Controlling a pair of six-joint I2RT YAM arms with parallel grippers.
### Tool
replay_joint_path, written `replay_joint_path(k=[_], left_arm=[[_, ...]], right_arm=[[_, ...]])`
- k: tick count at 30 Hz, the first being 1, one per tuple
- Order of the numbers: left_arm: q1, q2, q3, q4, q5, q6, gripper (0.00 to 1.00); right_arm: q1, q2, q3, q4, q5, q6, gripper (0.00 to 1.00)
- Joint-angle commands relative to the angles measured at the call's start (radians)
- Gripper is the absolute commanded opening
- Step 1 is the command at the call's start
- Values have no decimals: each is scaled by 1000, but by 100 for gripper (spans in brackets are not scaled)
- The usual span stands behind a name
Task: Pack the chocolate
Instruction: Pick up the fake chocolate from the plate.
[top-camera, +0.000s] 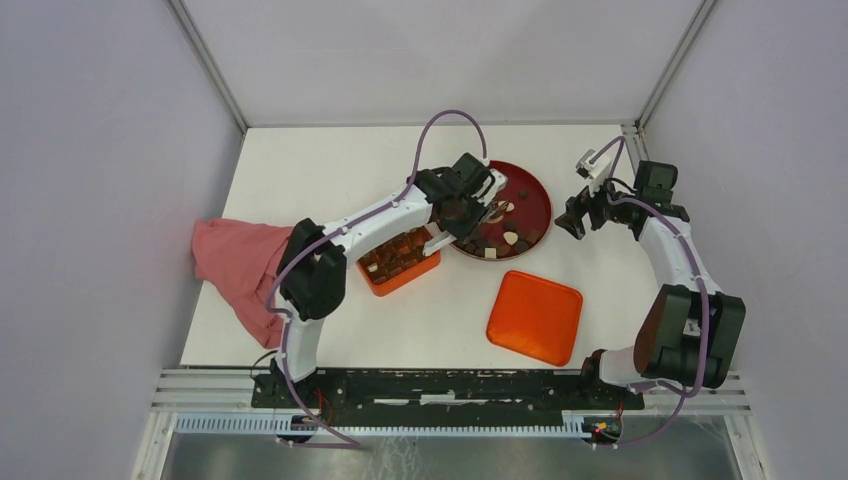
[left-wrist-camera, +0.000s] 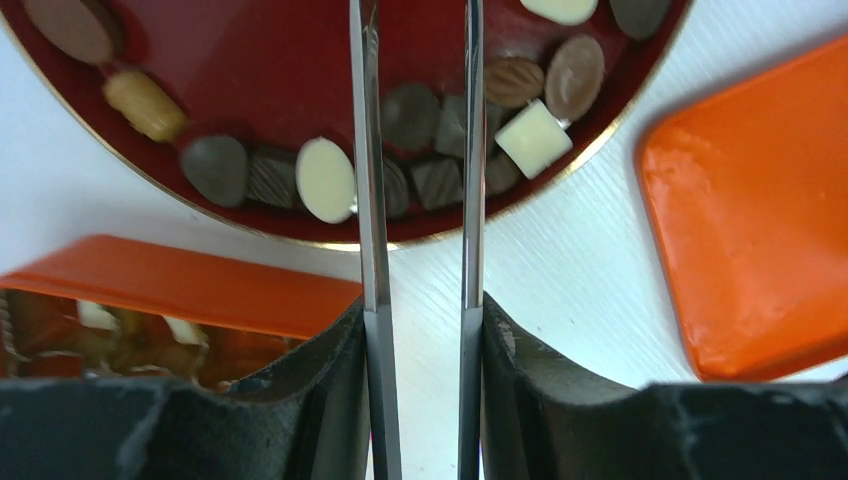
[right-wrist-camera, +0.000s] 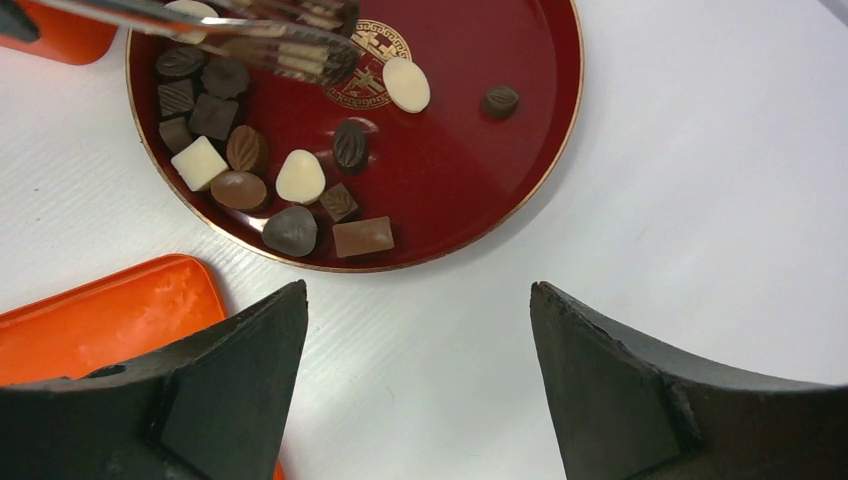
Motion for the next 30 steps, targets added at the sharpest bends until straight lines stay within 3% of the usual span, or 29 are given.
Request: replay_joint_path(k=[1,14,30], left_arm=[[33,50,116,2,5,123,44],[68,151,242,-88,123,233,48],[105,217,289,-111,141,267,51]], right_arm=[[1,15,40,-7,-32,-14,87],[0,31,42,-15,-45,-24,87],[0,37,45,-23,-72,-30,87]])
